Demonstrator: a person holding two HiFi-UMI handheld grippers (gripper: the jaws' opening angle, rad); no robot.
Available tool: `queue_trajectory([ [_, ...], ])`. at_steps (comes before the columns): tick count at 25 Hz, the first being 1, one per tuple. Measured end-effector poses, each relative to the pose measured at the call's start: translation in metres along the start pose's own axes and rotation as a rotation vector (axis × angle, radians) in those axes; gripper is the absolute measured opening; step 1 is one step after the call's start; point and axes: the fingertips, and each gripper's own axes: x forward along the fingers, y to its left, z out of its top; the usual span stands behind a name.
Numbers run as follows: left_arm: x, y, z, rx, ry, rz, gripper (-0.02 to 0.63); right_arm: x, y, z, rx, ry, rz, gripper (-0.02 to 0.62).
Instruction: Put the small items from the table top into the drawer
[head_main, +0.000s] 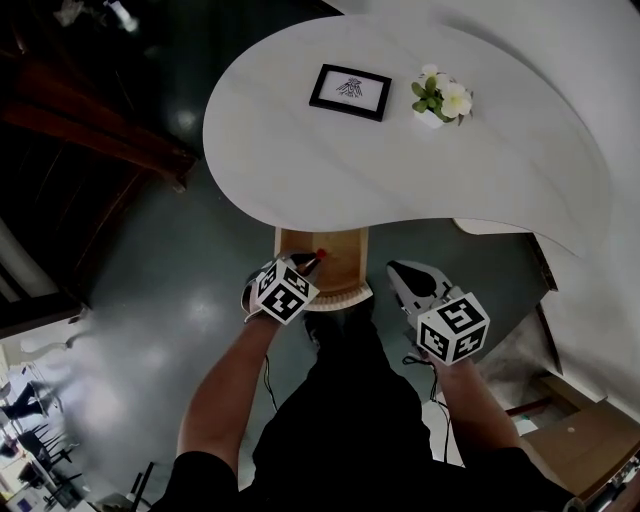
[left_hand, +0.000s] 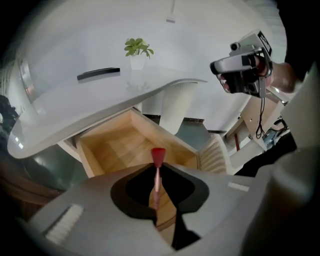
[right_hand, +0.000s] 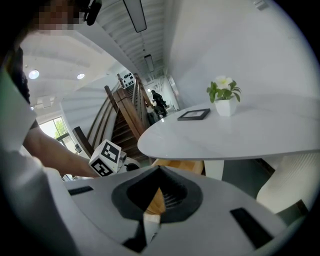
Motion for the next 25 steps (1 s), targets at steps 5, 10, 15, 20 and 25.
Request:
queue_trajectory([
  [5,0.018,0.004,-0.009,0.069,0.086,-0.003,0.055,0.001,-0.005,-0.004,0.014,-0.001,-0.007,-0.002],
  [10,0.034,0.001,-0.018,0.118,0.147,-0.034,0.055,0.006,-0.006,-0.01,0.031,-0.001,0.0,-0.002],
  [15,0.041,-0.007,-0.026,0.143,0.214,-0.091,0.055,0.009,-0.006,-0.018,0.03,0.013,0.012,-0.002],
  [20,0.043,-0.011,-0.026,0.159,0.216,-0.117,0.055,0.012,-0.01,-0.022,0.049,0.014,0.01,-0.002],
  [25,0.045,-0.009,-0.028,0.141,0.222,-0.116,0.061,0.009,-0.011,-0.02,0.045,0.01,0.01,-0.002],
])
